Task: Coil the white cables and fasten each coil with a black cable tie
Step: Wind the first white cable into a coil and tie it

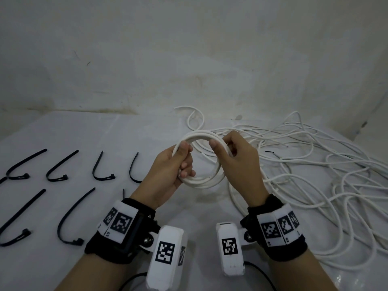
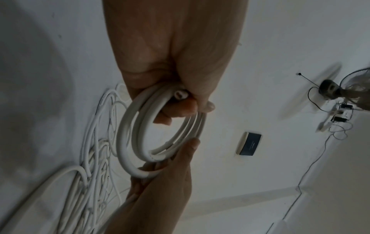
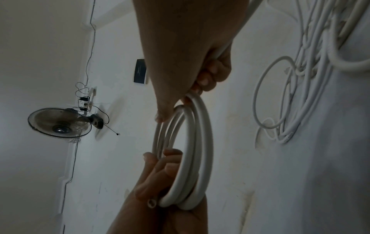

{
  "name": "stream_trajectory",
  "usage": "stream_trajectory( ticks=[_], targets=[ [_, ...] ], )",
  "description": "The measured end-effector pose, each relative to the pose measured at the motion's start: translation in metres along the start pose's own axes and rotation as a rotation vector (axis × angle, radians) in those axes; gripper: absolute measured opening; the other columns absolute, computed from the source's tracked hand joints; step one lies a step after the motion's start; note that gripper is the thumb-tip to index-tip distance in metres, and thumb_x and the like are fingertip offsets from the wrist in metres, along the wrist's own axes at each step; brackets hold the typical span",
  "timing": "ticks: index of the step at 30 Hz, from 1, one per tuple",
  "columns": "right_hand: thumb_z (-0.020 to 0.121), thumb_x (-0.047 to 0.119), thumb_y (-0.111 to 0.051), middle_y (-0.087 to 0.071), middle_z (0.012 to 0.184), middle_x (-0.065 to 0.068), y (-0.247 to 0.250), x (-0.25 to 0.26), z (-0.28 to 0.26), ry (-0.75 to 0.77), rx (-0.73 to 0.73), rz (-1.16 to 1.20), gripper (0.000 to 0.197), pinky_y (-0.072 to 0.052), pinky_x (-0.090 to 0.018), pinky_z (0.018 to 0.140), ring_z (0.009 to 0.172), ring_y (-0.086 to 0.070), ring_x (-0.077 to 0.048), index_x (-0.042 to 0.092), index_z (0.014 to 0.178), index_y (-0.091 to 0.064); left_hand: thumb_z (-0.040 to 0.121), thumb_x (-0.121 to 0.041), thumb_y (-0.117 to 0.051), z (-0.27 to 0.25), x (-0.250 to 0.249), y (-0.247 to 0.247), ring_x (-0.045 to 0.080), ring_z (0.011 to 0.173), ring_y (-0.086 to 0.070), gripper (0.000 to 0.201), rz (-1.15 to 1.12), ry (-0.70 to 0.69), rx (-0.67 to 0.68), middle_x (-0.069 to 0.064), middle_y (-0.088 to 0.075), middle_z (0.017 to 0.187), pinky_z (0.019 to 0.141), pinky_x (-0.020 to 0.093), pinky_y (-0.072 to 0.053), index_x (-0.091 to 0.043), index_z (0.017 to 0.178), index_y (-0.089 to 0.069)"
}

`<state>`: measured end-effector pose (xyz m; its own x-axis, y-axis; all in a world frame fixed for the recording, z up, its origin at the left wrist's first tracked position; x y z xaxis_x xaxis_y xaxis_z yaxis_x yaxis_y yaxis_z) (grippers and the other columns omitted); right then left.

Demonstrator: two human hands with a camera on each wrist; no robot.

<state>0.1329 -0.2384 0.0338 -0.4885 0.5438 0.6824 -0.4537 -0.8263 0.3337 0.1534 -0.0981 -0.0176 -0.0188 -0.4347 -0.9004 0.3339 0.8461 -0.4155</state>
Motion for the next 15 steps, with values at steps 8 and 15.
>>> stream_trajectory(
  ticks=[8,15],
  targets=[
    [0.100,0.019,-0.047,-0.056,0.064,0.007,-0.010,-0.006,0.001,-0.097,0.080,0.313,0.027,-0.035,-0.014,0.055,0.053,-0.046,-0.003,0.005,0.099,-0.071,0.082,-0.049,-0.047,0.000,0.017,-0.005,0.005,0.033,-0.027,0.036,-0.211,0.194,0.053,-0.006,-0.026,0.045,0.046,0.018,-0.040,-0.015,0.069,-0.042],
    [0.096,0.009,-0.053,-0.054,0.047,0.023,0.007,-0.012,0.000,-0.138,-0.098,0.324,0.020,-0.036,-0.005,0.056,0.050,-0.051,0.007,0.003,0.095,-0.072,0.079,-0.032,-0.051,-0.005,0.021,-0.011,0.003,0.028,-0.024,0.025,-0.263,0.261,0.094,-0.008,-0.025,0.040,0.041,0.016,-0.037,-0.017,0.064,-0.037]
  ],
)
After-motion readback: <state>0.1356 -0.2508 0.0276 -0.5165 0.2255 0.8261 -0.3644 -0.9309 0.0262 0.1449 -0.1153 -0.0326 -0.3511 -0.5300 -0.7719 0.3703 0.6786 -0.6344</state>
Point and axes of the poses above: each hand's wrist, its own z-axis towards the middle knuckle, its own y-axis out of the back of the hand, x = y × z, the point moved 10 cm from there along z, towards the middle knuckle
